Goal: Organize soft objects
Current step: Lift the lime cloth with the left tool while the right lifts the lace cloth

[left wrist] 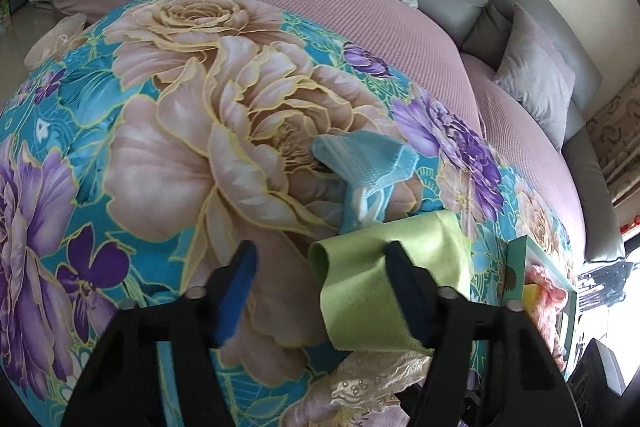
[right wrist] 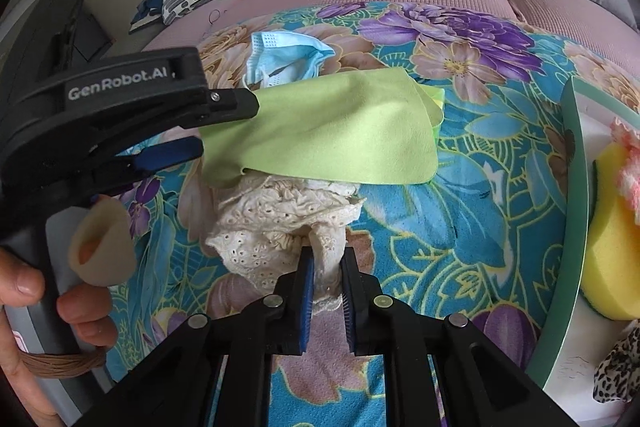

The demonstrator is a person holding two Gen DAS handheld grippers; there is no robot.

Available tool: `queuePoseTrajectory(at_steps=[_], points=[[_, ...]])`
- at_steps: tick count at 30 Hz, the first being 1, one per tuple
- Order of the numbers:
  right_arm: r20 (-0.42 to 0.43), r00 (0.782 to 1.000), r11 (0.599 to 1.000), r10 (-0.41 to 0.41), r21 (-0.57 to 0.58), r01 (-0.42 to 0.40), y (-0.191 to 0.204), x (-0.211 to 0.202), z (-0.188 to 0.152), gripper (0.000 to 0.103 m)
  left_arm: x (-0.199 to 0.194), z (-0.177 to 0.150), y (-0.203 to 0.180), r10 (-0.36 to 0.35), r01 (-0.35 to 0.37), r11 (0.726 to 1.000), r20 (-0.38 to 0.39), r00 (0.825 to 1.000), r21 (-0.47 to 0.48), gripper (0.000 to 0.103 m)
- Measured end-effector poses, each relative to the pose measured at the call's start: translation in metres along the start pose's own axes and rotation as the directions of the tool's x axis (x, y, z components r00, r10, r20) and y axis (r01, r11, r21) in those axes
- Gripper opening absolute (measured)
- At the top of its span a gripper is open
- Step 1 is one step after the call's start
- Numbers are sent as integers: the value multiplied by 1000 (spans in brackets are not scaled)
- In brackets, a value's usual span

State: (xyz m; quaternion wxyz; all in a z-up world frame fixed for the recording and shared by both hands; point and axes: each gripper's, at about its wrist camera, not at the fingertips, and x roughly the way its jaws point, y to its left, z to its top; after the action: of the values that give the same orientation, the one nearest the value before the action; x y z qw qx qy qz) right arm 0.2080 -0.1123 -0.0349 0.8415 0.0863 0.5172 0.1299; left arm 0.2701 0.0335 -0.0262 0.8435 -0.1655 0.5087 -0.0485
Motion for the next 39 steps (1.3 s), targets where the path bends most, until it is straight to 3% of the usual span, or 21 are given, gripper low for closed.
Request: queuePoseTrajectory(at_steps=[1, 4, 14, 19, 23, 25, 28, 30, 33, 38, 39], points=[[0, 1000, 1000, 0, 1, 0, 0, 0, 0, 13, 0, -1, -1, -7, 7, 1000, -3, 1000, 5, 40], [1, 1000, 1000, 1, 3, -1, -1, -1, -1, 13, -1, -1, -3, -29, 29, 1000, 4, 1000, 5, 10], [79, 996, 999, -33, 3, 33, -8, -30, 1, 10, -43, 7, -11, -126, 122, 992, 147, 981, 39, 2], [145, 988, 999, -47, 22, 44, -16, -54, 4, 9, -78, 8, -18, -193, 179, 981, 248, 949, 78, 2], [208, 976, 998, -61, 25, 57, -20, -76, 8, 9, -107, 6, -28, -231, 199, 972, 336, 913, 127, 2], [229, 971, 998, -68, 27, 64, -23, -84, 9, 9, -115, 6, -32, -238, 198, 969, 357, 903, 146, 2], [240, 967, 997, -81, 35, 75, -28, -93, 8, 9, -109, 5, -35, -201, 158, 975, 328, 923, 153, 2], [236, 968, 996, -90, 47, 81, -33, -93, 8, 9, -93, 5, -35, -152, 118, 983, 272, 950, 138, 2], [220, 968, 992, -120, 64, 109, -42, -92, 7, 9, -71, 5, -33, -112, 92, 989, 187, 976, 114, 2], [190, 971, 986, -143, 113, 123, -61, -88, 5, 9, -37, -1, -21, -55, 51, 997, 69, 996, 61, 5], [189, 971, 985, -147, 121, 125, -64, -88, 5, 9, -31, -4, -19, -46, 44, 998, 47, 998, 55, 12]])
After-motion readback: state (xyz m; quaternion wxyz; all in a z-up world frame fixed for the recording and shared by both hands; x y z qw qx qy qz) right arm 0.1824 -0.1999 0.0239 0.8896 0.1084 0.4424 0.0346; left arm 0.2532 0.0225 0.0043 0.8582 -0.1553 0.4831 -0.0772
